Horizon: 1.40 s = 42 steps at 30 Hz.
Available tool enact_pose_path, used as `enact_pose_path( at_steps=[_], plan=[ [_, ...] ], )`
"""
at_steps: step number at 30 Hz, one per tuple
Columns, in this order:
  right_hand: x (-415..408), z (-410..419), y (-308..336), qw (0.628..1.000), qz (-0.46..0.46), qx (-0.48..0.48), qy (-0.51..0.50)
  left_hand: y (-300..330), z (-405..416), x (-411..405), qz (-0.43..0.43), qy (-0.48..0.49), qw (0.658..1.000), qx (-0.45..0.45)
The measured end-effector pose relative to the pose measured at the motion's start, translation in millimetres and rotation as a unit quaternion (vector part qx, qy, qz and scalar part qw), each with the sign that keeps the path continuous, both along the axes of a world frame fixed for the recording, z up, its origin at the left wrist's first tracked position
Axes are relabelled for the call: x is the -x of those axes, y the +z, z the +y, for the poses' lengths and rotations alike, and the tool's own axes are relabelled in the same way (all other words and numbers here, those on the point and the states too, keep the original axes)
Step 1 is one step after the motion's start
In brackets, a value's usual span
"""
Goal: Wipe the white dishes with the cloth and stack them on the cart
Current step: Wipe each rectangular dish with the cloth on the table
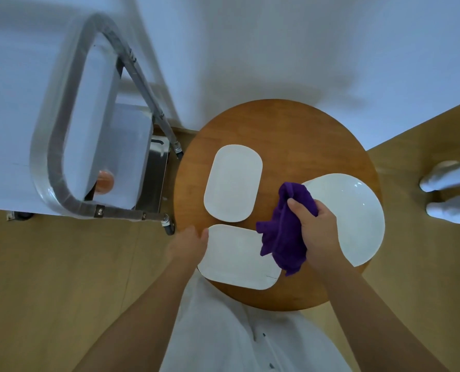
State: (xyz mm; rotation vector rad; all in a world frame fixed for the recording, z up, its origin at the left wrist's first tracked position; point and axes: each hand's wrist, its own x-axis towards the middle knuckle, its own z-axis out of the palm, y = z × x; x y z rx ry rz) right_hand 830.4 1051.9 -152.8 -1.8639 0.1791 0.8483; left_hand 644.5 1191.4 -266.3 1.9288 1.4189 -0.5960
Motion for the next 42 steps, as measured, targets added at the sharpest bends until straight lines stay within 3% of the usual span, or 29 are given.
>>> enact_pose_path(
  at_steps=[5, 15, 23, 42],
  plan=[
    [0, 10, -2, 0.999, 0.024, -0.014, 0.017, 2, 15, -39, -0.033, 0.055, 0.998, -0.012],
    [2, 21, -7, 0.997, 0.068, -0.024, 0.026, -13, 31, -68, -0.001, 0.083, 0.996, 0.016],
    [-2, 9, -1, 0.991, 0.118, -0.039, -0.048, -15, 32, -67, -0.022, 0.194, 0.980, 0.037],
    [7, -10, -1, 0.989, 0.127, -0.031, -0.072, -1, 38, -78, -0.014, 0.094, 0.995, -0.019]
  ],
)
